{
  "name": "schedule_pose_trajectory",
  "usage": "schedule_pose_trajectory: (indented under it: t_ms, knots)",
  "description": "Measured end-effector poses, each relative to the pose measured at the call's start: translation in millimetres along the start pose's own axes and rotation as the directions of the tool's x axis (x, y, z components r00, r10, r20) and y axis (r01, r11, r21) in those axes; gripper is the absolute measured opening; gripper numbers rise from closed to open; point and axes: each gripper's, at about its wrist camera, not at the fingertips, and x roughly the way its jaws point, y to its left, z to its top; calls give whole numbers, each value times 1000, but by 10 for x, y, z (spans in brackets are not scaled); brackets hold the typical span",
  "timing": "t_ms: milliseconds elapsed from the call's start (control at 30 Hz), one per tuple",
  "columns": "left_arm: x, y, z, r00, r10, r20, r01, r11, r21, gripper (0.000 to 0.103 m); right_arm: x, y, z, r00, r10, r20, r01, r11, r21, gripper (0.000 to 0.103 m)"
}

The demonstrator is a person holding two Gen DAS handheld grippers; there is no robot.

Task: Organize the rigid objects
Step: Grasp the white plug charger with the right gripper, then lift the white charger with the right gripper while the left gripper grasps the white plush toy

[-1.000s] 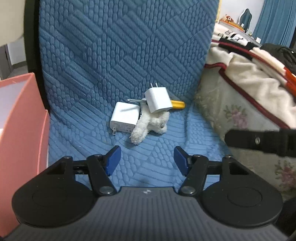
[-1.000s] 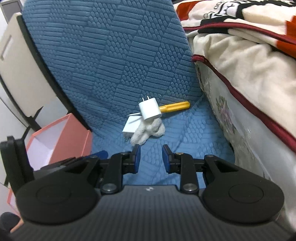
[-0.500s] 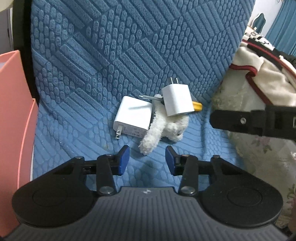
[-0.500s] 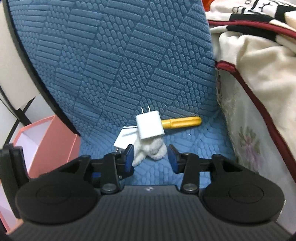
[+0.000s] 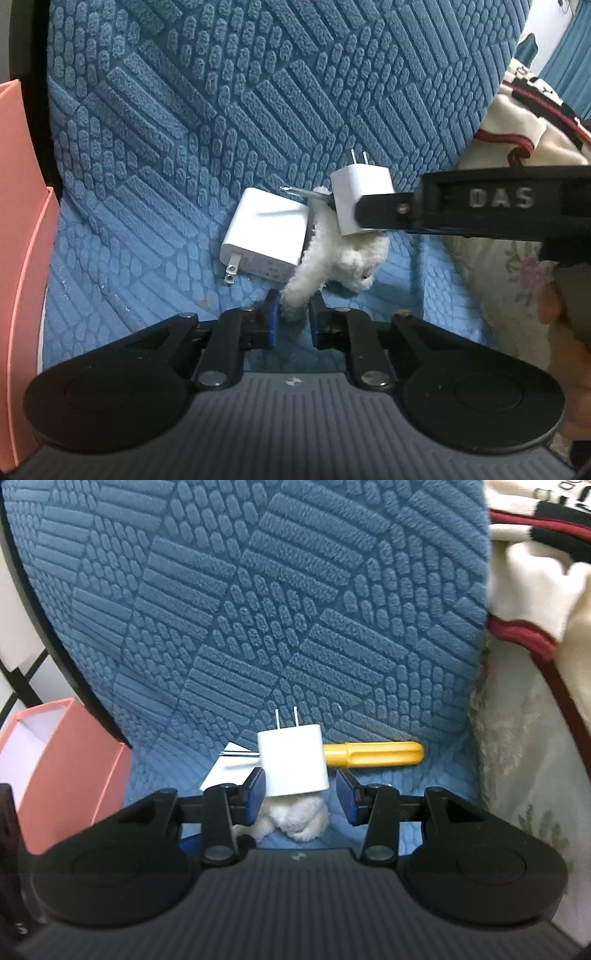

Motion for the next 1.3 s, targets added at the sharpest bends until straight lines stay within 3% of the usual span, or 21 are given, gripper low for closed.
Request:
schedule_pose_trajectory:
  t_ms: [533, 867, 1033, 1300]
  knots:
    - [-239, -5, -31, 1000, 29, 8, -30, 999, 24, 16, 195, 218, -77, 997, -75, -32, 72, 993, -95, 46]
    - [-660, 144, -163, 999, 24, -21, -24, 999, -40, 16, -269, 259, -358, 990, -110, -85, 105, 992, -65, 45]
    - [-851, 155, -254, 998, 58, -16, -59, 998, -33, 16, -469, 371, -565, 987, -117, -111, 115, 993, -21, 45]
    - [-1128, 123, -549, 997, 65, -41, -67, 997, -48, 15, -737, 502, -967, 978, -160, -133, 166, 985, 40, 45]
